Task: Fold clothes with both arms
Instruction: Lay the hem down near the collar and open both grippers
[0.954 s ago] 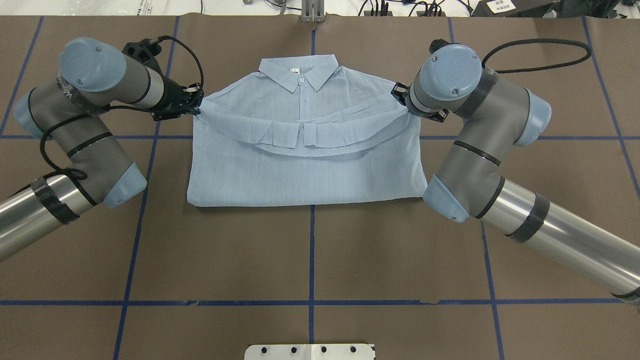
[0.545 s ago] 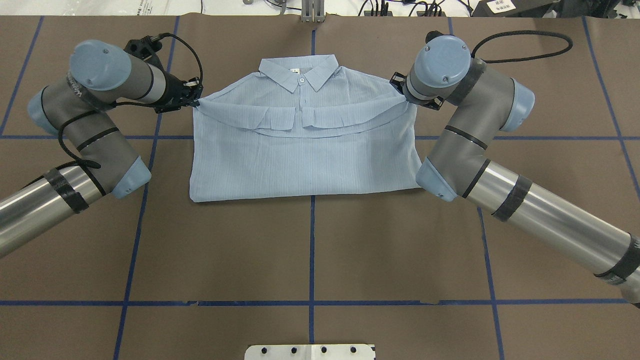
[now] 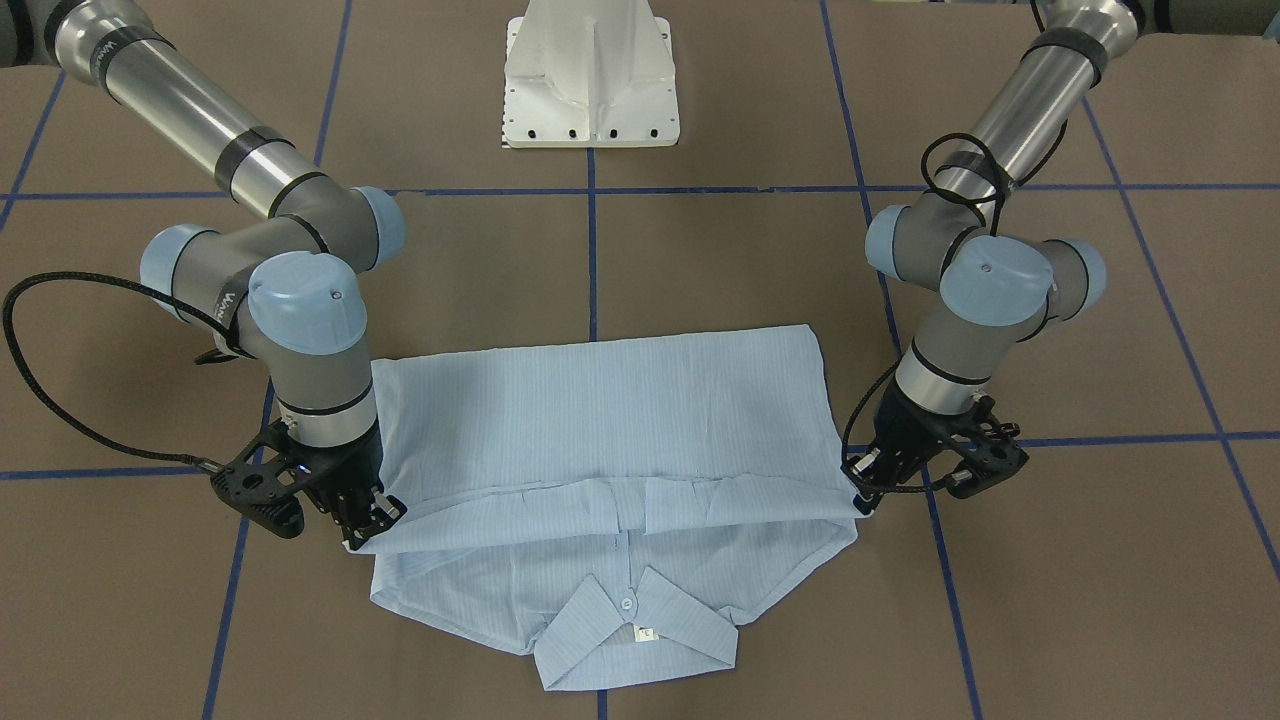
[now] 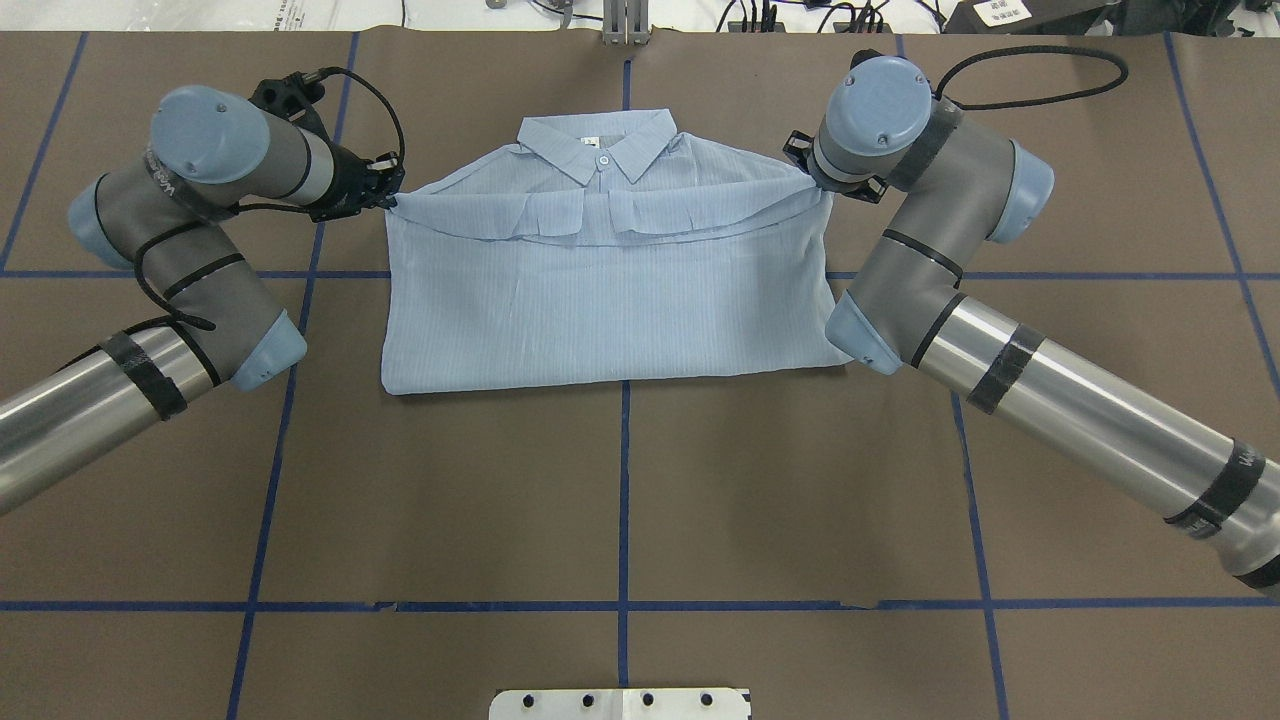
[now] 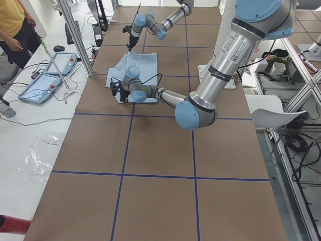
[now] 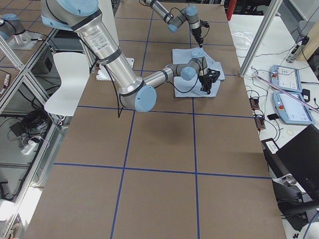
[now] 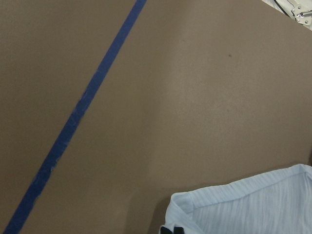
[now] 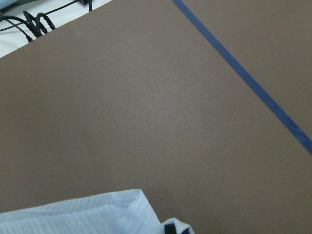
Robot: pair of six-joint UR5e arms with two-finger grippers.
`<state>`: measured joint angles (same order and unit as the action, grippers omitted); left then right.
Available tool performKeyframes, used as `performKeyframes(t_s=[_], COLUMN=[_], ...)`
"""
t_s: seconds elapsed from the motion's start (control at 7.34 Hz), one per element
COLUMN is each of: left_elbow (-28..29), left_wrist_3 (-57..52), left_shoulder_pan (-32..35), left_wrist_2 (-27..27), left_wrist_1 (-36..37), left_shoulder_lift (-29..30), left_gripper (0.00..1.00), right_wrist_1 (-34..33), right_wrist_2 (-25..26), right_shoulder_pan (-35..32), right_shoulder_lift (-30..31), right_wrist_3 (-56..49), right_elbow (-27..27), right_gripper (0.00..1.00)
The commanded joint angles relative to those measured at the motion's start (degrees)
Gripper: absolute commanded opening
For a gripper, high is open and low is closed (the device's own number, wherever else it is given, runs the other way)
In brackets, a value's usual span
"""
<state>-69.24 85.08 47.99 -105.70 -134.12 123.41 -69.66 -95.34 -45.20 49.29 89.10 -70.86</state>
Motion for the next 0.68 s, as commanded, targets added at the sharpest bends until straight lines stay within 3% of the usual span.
performKeyframes(t_s=[0.0,0.55], left_elbow=[0.69,3.41], left_wrist_3=[0.0,-0.35], left_shoulder_pan=[0.0,0.0], left_wrist_2=[0.06,1.81], left_wrist_1=[-0.71,-1.23], left_shoulder_lift=[0.42,1.92], left_gripper=[0.0,0.0], right_wrist_1=[1.01,3.39], right_wrist_2=[0.07,-0.02], right_shoulder_pan=[-0.33,-0.33], right_shoulder_lift=[-0.6,-2.8], right_wrist_3=[-0.07,-0.15], right_elbow=[1.6,5.64], right_gripper=[0.0,0.0])
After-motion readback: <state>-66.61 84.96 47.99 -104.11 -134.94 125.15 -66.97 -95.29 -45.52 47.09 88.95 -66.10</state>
